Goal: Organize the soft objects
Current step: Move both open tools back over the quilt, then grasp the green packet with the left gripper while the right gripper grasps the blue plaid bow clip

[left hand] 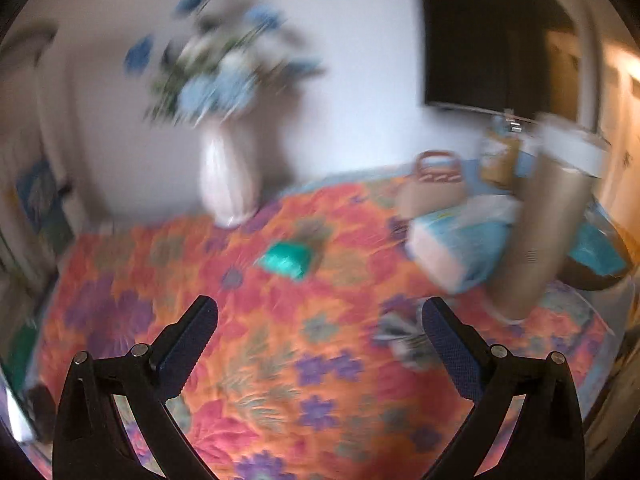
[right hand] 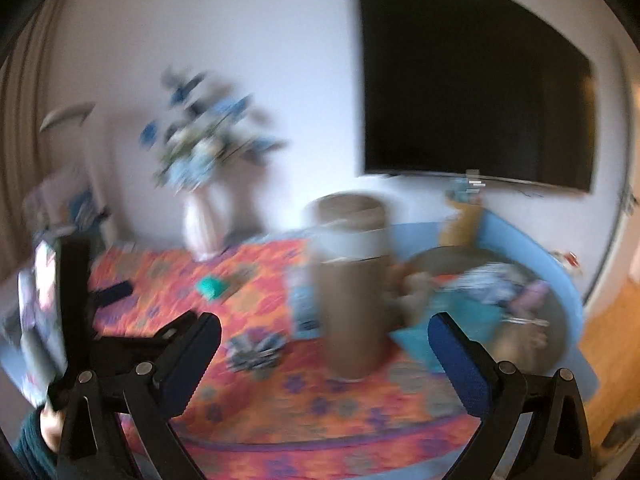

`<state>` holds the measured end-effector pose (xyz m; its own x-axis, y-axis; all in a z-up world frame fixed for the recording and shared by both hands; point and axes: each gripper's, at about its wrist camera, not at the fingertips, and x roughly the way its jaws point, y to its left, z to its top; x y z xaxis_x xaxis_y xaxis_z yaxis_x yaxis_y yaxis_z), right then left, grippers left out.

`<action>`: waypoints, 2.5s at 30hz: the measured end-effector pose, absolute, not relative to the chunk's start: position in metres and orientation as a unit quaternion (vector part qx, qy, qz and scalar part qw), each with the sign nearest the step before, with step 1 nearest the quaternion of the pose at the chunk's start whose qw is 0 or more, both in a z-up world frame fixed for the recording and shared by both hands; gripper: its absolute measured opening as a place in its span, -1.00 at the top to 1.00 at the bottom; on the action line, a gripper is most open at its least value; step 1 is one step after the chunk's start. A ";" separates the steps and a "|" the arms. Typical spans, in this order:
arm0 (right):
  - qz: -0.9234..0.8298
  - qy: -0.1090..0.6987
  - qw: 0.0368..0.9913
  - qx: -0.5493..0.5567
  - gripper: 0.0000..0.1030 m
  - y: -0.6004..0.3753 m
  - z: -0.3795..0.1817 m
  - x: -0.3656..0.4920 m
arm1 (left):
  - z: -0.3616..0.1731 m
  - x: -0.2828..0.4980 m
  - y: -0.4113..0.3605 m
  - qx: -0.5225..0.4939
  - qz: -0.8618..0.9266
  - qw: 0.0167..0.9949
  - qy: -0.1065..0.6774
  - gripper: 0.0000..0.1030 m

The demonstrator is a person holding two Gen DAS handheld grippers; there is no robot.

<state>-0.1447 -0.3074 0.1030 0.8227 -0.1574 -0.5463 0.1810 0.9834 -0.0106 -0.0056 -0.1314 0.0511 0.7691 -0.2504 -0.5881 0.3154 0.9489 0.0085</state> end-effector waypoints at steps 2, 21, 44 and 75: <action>-0.070 0.304 0.950 0.001 -1.00 -0.283 0.090 -0.124 | 0.038 0.010 -0.112 0.028 -0.127 0.938 0.322 -0.99; -0.050 0.420 0.905 0.037 -1.00 -0.252 -0.022 -0.001 | -0.021 0.055 -0.030 -0.214 -0.158 0.866 0.424 -0.98; -0.062 0.487 0.856 0.164 -1.00 -0.296 -0.028 -0.046 | 0.024 0.067 -0.075 -0.037 -0.164 0.863 0.476 -0.98; -0.013 0.463 0.886 0.032 -0.06 -0.241 -0.039 -0.002 | 0.002 0.082 -0.076 -0.005 -0.176 0.895 0.411 0.21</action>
<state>-0.0024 -0.2407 -0.0390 0.5704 0.0058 -0.8214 0.0526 0.9977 0.0436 0.0816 -0.0755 0.0021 0.6008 -0.3180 -0.7334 0.3102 0.9383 -0.1527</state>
